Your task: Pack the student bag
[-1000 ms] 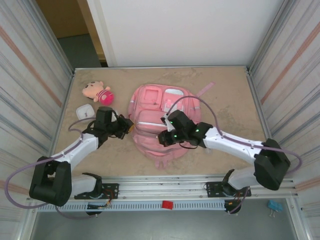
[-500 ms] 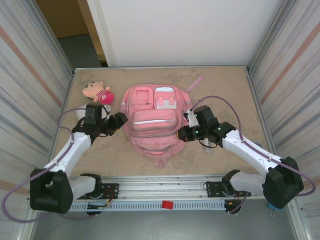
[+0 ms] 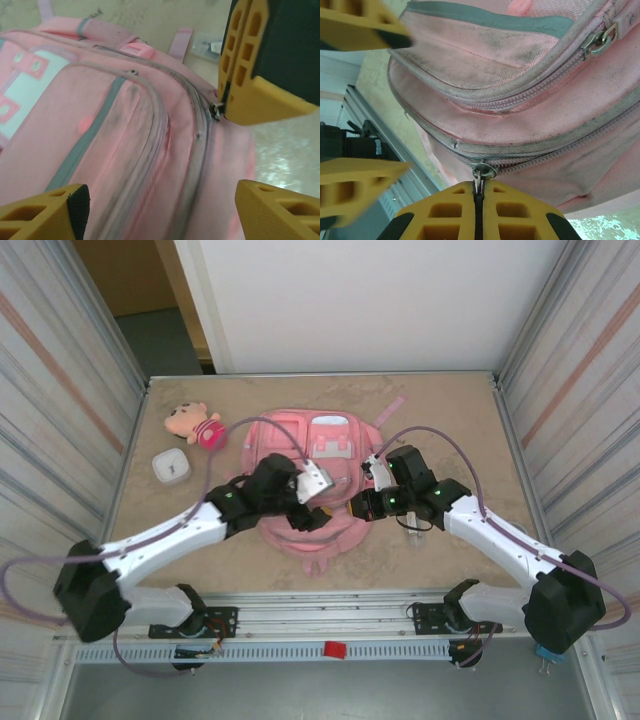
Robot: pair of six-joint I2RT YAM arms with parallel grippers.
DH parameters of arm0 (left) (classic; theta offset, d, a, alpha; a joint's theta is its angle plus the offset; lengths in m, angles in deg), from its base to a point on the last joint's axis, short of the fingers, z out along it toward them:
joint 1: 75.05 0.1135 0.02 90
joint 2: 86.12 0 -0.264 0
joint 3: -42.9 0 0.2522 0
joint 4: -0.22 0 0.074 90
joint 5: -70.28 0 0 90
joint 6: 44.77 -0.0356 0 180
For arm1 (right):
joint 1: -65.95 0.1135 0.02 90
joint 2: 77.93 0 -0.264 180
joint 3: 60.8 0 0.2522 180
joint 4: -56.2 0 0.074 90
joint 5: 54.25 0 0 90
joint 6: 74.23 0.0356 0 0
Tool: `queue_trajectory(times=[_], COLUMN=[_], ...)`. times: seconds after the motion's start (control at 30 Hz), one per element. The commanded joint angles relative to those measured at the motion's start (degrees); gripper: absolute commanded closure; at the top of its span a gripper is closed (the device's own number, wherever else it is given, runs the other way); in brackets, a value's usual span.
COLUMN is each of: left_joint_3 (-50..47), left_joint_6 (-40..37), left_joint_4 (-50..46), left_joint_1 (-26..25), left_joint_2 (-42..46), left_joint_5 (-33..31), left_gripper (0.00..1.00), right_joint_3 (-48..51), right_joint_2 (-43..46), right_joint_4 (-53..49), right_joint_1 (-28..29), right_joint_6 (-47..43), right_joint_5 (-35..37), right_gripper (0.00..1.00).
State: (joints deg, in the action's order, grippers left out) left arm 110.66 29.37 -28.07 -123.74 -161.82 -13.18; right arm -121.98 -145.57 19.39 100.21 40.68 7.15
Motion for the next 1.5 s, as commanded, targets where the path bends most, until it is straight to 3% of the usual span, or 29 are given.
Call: queue_trajectory(times=[0.0,0.17,0.3,0.43,0.8,0.9,0.97,1.1,1.13,1.2,1.27,1.3,1.37,1.47], left_joint_3=[3.74,5.26,1.19,-1.99,-4.97,-4.35,-4.16,-5.73,-6.07,-6.78,-7.15,-7.47,-8.19,-9.49], left_joint_6=[-10.26,-12.84,-14.75,-16.22,-21.75,-23.17,-23.51,-23.08,-22.43,-19.9,-17.44,-16.53,-16.11,-18.93], left_joint_4=[3.44,4.32,4.39,3.12,3.72,2.37,1.48,2.17,2.7,3.5,3.58,3.37,2.41,-0.36], left_joint_1=[-0.61,-1.06,-1.06,-0.79,-0.48,-0.47,-0.48,-0.44,-0.36,-0.2,0.62,1.39,2.77,4.71], left_joint_2=[-5.95,-10.06,-6.6,-2.67,3.22,3.58,3.88,5.27,5.5,6.19,7.48,8.55,10.62,13.24], left_joint_5=[-5.28,-3.81,-2.13,1.83,14.4,17.82,17.77,13.8,12.7,9.95,9.06,9.41,9.42,7.8], left_gripper=[0.29,0.56,0.91,1.0,1.0,1.0,1.0,1.0,0.97,0.75,0.58,0.5,0.4,0.35], right_joint_3=[-2.81,-2.53,0.03,1.82,-2.62,-5.21,-5.83,-5.8,-5.68,-5.51,-5.51,-5.06,-3.6,-0.9], right_joint_2=[0.98,1.7,1.46,0.0,-12.82,-17.95,-19.89,-21.48,-21.48,-21.14,-20.11,-18.87,-15.97,-10.53], right_joint_4=[0.95,-0.23,-1.56,0.02,15.12,16.53,17.69,21.44,21.99,21.98,19.87,19.01,17.87,16.02], right_joint_1=[0.55,-0.51,-5.1,-10.98,-15.55,-15.62,-16.12,-17.22,-17.13,-16.73,-16.39,-16.18,-16.16,-16.19], right_joint_6=[-1.44,-1.46,-1.58,-0.19,2.43,4.57,6.12,6.18,5.54,3.63,2.25,1.72,0.58,-1.57], right_joint_5=[-4.28,-3.33,1.58,5.55,12.31,18.4,21.42,15.19,12.98,9.16,6.67,6.24,5.09,4.86], right_gripper=[1.0,1.0,1.0,1.0,1.0,1.0,1.0,1.0,1.0,0.97,0.8,0.66,0.5,0.48])
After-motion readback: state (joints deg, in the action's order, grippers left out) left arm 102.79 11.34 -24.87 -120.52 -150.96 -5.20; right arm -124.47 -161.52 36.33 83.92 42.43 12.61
